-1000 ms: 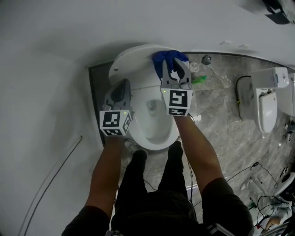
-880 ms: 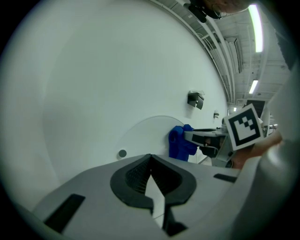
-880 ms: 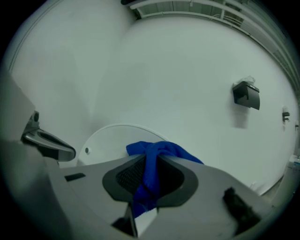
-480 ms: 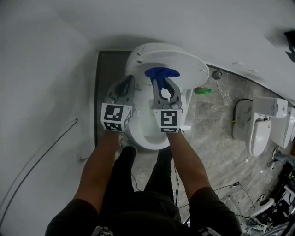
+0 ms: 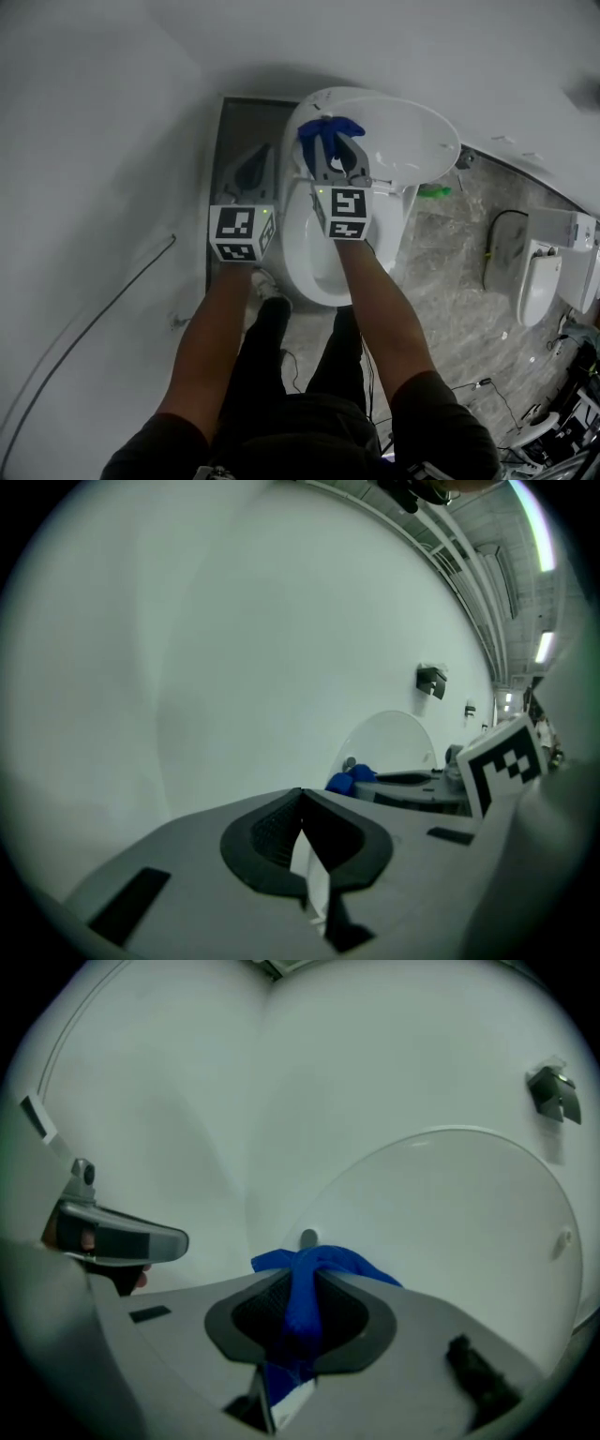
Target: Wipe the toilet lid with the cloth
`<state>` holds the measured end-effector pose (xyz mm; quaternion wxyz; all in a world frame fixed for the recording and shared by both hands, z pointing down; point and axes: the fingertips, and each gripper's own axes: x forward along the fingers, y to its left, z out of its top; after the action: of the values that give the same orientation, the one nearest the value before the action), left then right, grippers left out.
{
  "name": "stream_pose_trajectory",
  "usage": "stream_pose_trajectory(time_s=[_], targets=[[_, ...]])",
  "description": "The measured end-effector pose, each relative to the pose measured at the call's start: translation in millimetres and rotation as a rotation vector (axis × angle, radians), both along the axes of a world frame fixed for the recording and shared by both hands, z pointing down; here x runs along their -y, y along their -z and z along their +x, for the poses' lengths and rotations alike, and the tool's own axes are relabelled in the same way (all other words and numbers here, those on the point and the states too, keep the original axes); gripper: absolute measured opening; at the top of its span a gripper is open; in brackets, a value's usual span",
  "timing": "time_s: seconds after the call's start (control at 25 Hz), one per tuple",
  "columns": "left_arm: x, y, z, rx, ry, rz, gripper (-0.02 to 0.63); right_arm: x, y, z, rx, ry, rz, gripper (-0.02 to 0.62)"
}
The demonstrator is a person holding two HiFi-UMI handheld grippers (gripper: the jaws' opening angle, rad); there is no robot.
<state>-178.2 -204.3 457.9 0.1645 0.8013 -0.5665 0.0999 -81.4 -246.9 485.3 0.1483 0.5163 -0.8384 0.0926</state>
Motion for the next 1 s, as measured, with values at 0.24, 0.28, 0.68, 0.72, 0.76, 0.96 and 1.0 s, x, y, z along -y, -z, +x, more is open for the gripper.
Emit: stream_pose_trajectory(time_s=[0.24,0.28,0.68,0.72,0.76,0.96,1.0], targets=[[-1,-10,21,0.011,-0.042,-0.009,0.011,12,-1,33,-0.059,-0.056,0.008,0.075],[-1,-11,28,0.012,-0.052,-0.011,0.011,13,-2,42,-0.059,-0.072,0.003,0.075],[5,-16,112,0.019,-0.166,-0.011,0.011,11,-22,154,-0.135,-0.204,-0.025,0.075],[6,-18,122,0.020,-0.181,-0.010,0.011,10,-24,169,-0.144,-0.221,-0.026,0.075],[6,-19,130,0.022,-0.194,-0.009,0.011,9,-25,182,-0.152,-0.239,-0.025,0.075],[1,-26,161,0.025,-0.231,-0.024,0.011,0,-26,226,-0.198,-0.269,-0.017,0.075],[0,-28,166,0.024,-0.236,-0.027,0.011,-1,-25,231,-0.206,-0.271,-0.014,0.075]])
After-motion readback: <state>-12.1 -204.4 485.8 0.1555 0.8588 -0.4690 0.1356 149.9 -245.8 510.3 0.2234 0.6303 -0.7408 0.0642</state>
